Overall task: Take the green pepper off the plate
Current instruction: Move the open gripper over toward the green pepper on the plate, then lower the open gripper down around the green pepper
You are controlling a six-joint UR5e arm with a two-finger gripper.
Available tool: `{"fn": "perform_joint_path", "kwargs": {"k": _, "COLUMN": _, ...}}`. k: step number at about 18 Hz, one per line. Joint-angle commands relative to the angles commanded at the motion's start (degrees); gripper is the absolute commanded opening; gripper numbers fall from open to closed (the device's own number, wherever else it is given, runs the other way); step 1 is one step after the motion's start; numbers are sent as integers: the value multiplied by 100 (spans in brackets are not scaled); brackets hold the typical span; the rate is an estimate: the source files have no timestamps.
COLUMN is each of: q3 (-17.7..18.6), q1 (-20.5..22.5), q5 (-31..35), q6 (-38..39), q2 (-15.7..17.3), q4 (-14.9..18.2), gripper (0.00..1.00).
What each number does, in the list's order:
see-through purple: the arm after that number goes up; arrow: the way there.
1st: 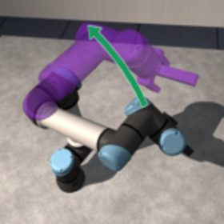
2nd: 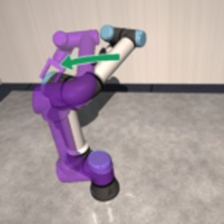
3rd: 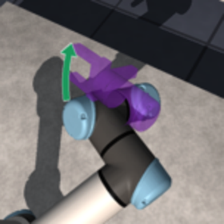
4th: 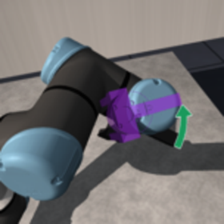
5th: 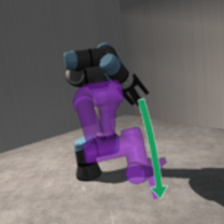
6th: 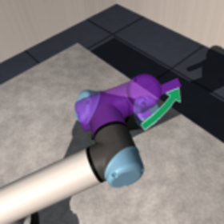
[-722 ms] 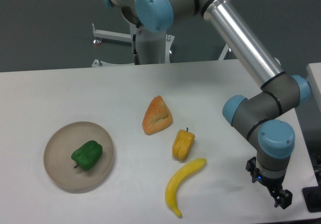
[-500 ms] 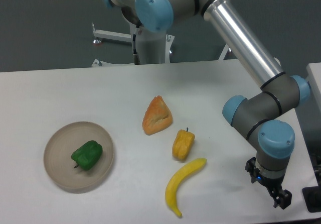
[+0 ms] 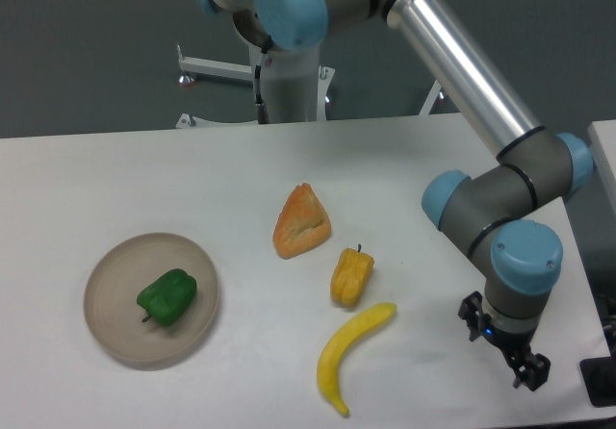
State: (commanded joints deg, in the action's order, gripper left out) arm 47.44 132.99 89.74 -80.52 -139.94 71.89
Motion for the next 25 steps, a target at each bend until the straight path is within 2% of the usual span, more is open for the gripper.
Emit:
{"fn": "perform_joint_path", "kwargs": {"k": 5, "q3": 1002, "q1": -405, "q5": -324, "q6": 913, "q2": 782, "q4": 26, "gripper": 100}}
{"fn": "perform_joint_path", "kwargs": {"k": 8, "q3": 1547, "q1": -677, "q5": -676, "q6": 1756, "q2": 1248, "q4": 9, "gripper": 100}}
{"fn": "perform_joint_path", "kwargs": {"k": 14, "q3": 2444, "q1": -1222, "q5": -878, "q6": 3075, "q2": 1864, "q4": -9, "gripper": 100}}
{"fn": "perform_joint_path", "kwargs": {"k": 17, "q3": 2761, "q1": -1529, "q5": -958, "q6": 3874, "q2": 2005, "q4": -44, "gripper": 100}}
{"fn": "perform_joint_path", "kwargs": {"k": 22, "q3": 3007, "q1": -1934, "q5": -1282, "q6": 4728, "q2": 2014, "q4": -87, "gripper": 100}}
{"fn": "perform_joint_path", "kwargs": {"k": 23, "q3": 3086, "q1": -1978, "q5": -1353, "q6": 4817, "q2": 2014, "q4": -210, "gripper": 100}}
{"fn": "perform_joint_path", "kwargs": {"k": 25, "q3": 3288, "q1": -2153, "q5": -1354, "q6": 4949, "q2": 1979, "q4": -683, "gripper": 100}}
